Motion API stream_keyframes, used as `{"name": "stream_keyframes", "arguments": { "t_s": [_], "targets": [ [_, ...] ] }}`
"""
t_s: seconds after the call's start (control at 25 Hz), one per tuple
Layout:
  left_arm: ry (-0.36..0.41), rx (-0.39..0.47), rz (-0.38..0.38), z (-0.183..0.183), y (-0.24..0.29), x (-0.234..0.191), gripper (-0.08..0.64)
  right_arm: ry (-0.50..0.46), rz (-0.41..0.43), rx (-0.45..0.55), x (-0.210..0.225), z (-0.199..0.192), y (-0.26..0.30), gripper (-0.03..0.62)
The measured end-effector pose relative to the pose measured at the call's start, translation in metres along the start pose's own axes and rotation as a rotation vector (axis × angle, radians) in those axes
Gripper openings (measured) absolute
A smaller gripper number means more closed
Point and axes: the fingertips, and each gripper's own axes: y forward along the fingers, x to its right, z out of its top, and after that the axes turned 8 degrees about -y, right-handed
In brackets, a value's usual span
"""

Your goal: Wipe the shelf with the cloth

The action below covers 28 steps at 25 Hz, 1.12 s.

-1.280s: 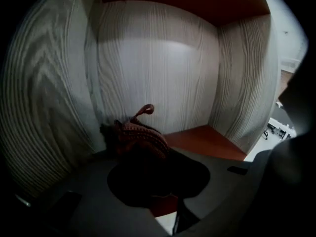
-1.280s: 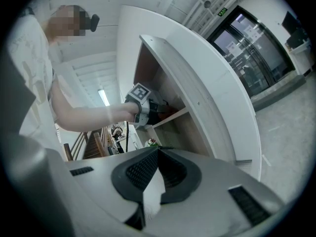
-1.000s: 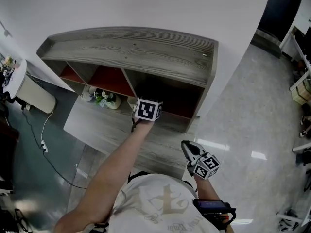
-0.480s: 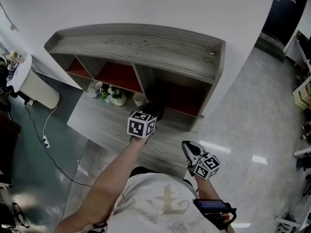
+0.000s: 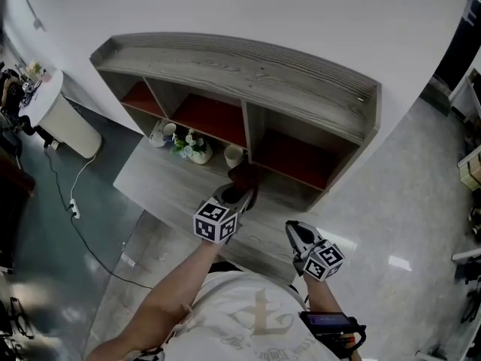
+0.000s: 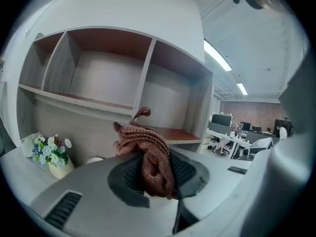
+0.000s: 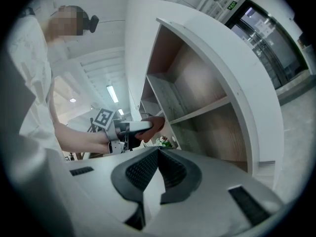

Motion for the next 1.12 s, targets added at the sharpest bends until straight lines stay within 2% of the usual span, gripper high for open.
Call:
{"name": "stream_keyframes", "arguments": {
  "t_s": [0.16,0.32,0.72,0.92,1.12],
  "targets": [
    [-0.035,-0.009,-0.066,-0.009,-0.016,-0.009,0.095,-0.011,0.001,-0.006,-0.009,0.002,0.019,0.005],
    [-0.055,-0.026,-0.09,-0.014,-0.031,-0.027,0.095,-0.014,-0.008,-0.014,-0.017,0.004,0.041,0.005],
    [-0.054,-0.032,-0.126,0.004,-0.051,-0.078,0.095,-0.026,-0.048,-0.025,-0.028,0.013,0.096,0.005],
    [-0.035,-0.062,-0.106,0.013,-0.052,-0.102,0.095,-0.037,-0.056,-0.029,-0.034,0.019,0.121,0.005],
    [-0.048,-0.051,-0.103,0.03,-0.052,-0.12,0.095,-0.057,-0.064,-0.029,-0.039,0.026,0.139,0.005]
  ]
}}
